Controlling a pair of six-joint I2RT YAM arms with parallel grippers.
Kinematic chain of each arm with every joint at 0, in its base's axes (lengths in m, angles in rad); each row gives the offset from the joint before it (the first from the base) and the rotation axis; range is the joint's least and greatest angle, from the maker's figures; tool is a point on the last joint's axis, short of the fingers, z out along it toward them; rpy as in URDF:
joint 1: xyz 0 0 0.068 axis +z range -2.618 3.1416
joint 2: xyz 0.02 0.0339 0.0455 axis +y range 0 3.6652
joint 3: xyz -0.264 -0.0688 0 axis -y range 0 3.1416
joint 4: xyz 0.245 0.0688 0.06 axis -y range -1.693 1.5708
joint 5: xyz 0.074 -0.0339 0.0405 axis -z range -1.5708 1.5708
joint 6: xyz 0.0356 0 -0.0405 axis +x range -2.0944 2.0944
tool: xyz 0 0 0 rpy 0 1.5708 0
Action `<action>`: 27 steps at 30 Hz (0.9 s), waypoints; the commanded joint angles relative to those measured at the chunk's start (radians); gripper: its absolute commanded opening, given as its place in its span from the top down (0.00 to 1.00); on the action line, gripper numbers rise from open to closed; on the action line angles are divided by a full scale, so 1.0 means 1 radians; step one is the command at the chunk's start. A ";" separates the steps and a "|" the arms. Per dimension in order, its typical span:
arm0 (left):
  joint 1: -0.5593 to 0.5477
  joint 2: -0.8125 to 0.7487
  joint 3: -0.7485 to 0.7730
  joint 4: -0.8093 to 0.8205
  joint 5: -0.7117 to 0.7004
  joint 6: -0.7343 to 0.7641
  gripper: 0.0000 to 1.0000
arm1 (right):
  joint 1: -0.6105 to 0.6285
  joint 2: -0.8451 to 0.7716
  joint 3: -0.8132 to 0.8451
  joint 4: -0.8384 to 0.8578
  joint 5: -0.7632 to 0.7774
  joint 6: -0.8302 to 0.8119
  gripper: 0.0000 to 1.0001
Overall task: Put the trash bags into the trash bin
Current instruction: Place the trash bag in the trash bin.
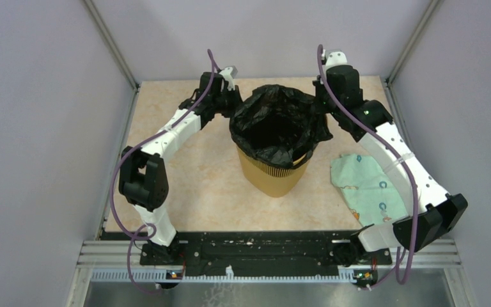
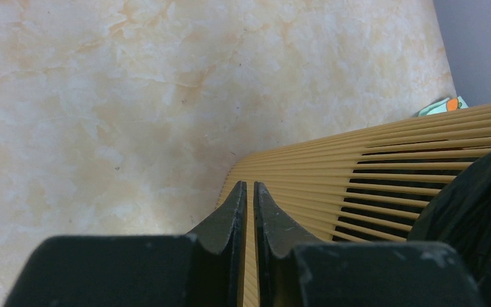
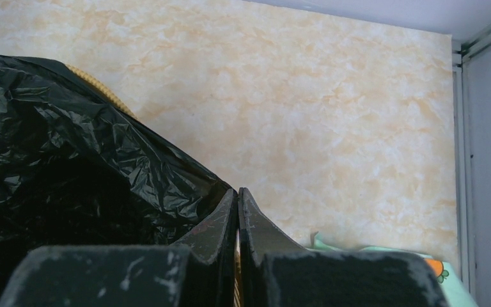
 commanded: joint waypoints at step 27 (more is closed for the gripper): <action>-0.010 -0.103 -0.037 -0.013 -0.135 -0.024 0.84 | -0.216 0.003 -0.233 0.427 -0.769 0.388 1.00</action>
